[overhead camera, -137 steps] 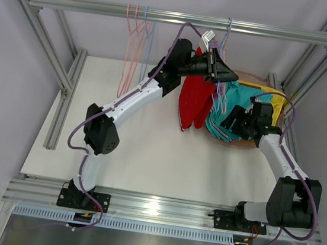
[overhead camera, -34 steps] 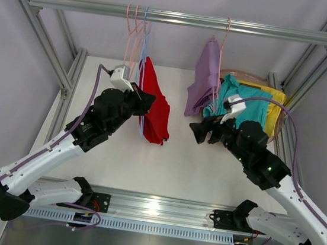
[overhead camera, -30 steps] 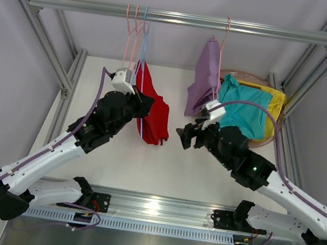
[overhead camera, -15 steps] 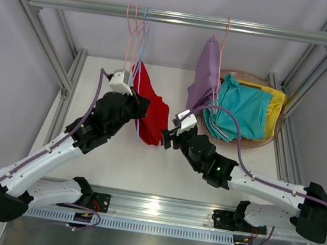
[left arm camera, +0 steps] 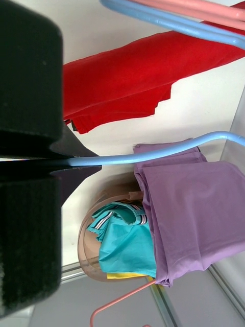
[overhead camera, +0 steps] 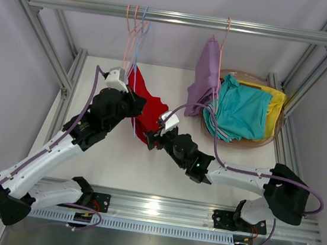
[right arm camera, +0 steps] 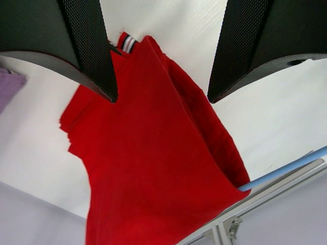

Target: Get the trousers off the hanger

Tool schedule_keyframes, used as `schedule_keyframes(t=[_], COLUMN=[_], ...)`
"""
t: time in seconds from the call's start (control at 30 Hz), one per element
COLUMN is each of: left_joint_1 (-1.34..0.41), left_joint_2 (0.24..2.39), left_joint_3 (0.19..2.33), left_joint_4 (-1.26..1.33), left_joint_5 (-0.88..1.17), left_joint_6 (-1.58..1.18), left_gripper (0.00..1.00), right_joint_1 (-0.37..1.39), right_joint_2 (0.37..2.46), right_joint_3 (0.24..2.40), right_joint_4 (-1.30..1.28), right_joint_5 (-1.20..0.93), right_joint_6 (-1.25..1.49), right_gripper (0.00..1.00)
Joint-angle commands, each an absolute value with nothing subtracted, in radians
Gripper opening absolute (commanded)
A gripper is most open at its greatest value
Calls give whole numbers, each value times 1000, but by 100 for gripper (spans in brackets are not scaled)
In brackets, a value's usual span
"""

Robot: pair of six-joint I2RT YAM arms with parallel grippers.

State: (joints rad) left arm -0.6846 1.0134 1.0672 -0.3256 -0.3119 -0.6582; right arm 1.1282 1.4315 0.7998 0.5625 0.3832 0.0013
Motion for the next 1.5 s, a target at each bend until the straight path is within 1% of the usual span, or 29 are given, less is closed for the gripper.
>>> schedule_keyframes(t=[0.0,0.33,0.9,1.03,1.13,1.27,1.33,1.47], left_joint_1=[-664,-647,-637,-634,-634,-630,-627,-621], left_joint_2=[997,992,1002,1002,1003,1008,1011,1012], left_joint_3=[1117,1118,1121,1121,1124,1124,1124,1126], left_joint_4=[-239,-241,-238,-239,-241,-239,-242,-241], left_joint_5=[-252,-213,-155,-149,-152,-149,-140,-130], left_joint_6=[-678,-689,-703,-703,-693,-693,-696,-699], left_gripper=[0,0,0,1,0,0,0,0], right_joint_1=[1127,1101,1069,1066,1072,1074,1075,1075], right_joint_2=[1480,1592,1664,1698,1732,1781,1813,1850], right_joint_3=[848,923,988,986,983,973,971,988], right_joint_4=[695,727,762,819,908,1026,1095,1153], right_joint_5=[341,314,363,432,492,523,534,534], right_joint_6=[41,21,-64,-101,-161,-198,-227,-261], right_gripper=[75,75,76,75,71,66,65,64])
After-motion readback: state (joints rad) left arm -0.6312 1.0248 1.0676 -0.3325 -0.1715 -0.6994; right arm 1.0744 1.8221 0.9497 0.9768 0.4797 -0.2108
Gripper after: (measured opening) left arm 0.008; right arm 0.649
